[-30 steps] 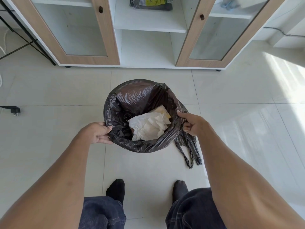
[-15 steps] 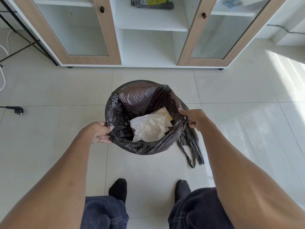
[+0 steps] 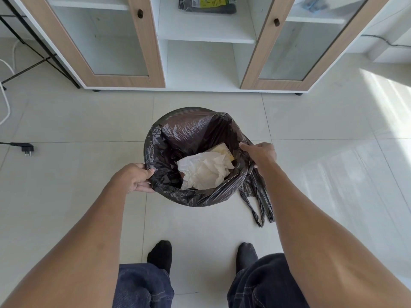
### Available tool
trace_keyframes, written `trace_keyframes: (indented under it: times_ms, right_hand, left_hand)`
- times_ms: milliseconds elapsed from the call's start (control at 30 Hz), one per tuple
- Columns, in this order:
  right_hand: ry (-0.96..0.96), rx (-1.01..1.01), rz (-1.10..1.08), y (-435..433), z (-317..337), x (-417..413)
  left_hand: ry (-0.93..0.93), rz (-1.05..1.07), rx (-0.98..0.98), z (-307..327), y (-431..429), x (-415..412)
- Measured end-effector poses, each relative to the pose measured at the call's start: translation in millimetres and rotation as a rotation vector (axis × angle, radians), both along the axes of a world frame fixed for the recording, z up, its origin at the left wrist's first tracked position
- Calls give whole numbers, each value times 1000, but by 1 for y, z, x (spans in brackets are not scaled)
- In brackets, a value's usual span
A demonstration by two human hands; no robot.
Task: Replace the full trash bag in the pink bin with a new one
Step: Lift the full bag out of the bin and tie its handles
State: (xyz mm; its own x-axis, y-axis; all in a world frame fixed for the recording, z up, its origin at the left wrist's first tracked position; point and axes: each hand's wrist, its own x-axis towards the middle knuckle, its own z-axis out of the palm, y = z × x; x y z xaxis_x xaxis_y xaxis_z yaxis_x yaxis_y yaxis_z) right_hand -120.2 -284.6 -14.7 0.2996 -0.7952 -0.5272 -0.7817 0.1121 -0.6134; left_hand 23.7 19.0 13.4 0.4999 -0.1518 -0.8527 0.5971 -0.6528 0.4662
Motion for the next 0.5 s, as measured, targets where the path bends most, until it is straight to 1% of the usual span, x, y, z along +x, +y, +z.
trace_keyframes:
  times_ms: [100, 300, 400, 500]
  right_hand:
    - [-117, 85, 53, -3, 1, -4]
    - [-220, 274, -56, -4, 7, -17]
    - [-197, 295, -105, -3, 8, -20]
    - [-157, 248, -169, -3, 5, -20]
  left_hand:
    - [1, -5, 11, 0, 4, 2]
    - [3, -20, 6, 0, 5, 2]
    - [0, -27, 3, 2, 3, 2]
    - [0, -38, -6, 2, -1, 1]
